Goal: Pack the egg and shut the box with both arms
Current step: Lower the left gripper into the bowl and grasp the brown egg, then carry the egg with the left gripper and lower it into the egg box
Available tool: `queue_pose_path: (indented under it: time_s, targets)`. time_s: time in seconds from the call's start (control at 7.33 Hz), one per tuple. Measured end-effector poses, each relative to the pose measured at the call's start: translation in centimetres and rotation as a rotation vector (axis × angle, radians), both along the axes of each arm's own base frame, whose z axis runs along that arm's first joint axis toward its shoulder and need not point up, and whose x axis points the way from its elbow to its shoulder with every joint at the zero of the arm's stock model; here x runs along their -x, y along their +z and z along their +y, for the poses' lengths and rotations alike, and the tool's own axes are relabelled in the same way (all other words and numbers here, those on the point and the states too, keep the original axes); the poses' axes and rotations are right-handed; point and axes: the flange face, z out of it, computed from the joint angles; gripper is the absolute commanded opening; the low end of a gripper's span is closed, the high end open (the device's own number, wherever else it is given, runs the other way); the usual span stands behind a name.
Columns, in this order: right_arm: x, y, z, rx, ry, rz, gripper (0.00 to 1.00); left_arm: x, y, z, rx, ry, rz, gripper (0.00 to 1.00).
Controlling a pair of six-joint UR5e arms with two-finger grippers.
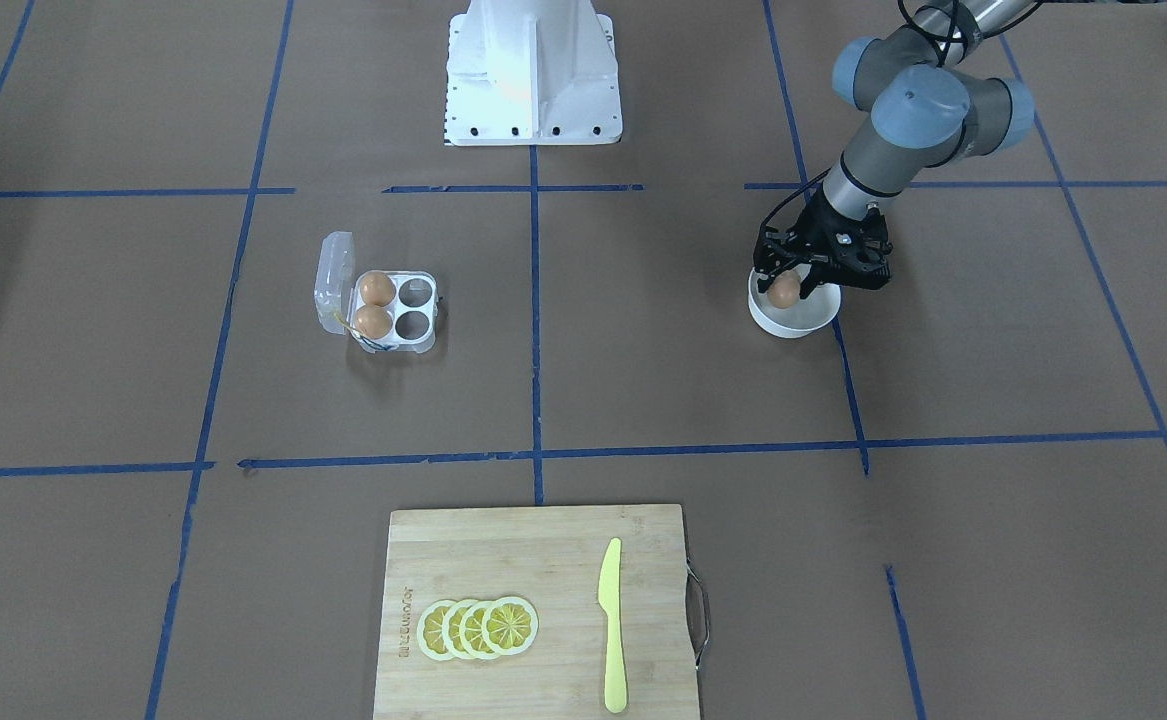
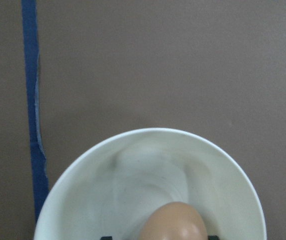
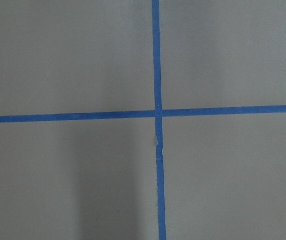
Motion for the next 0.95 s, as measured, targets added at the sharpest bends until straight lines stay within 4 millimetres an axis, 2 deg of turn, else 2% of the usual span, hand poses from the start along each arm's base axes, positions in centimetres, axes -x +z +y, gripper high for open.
queue_pose_path:
  time_s: [0.14, 0.27, 0.55, 0.68, 0.82, 0.95]
  targets:
    - [0.0, 0.0, 0.0, 0.001, 0.000, 0.000, 1.00, 0.0, -0.2, 0.0, -0.002, 0.000, 0.003, 0.07]
    - [0.0, 0.0, 0.0, 0.000, 0.000, 0.000, 1.00, 0.2, -0.4, 0.1, -0.005, -0.001, 0.007, 0.00]
    - [0.0, -0.1, -0.1, -0.001, 0.001, 0.000, 1.00, 1.5, -1.5, 0.2, -0.018, -0.012, 0.027, 0.00]
    - [0.0, -0.2, -0.1, -0.002, 0.001, 0.000, 1.00, 2.9, -2.2, 0.4, -0.025, -0.024, 0.038, 0.00]
    - [0.0, -0.3, -0.1, -0.004, 0.001, 0.000, 1.00, 4.7, -3.2, 0.3, -0.038, -0.045, 0.056, 0.00]
    - [0.0, -0.4, -0.1, -0.007, 0.001, 0.000, 1.00, 5.9, -5.2, -0.4, -0.063, -0.070, 0.090, 0.00]
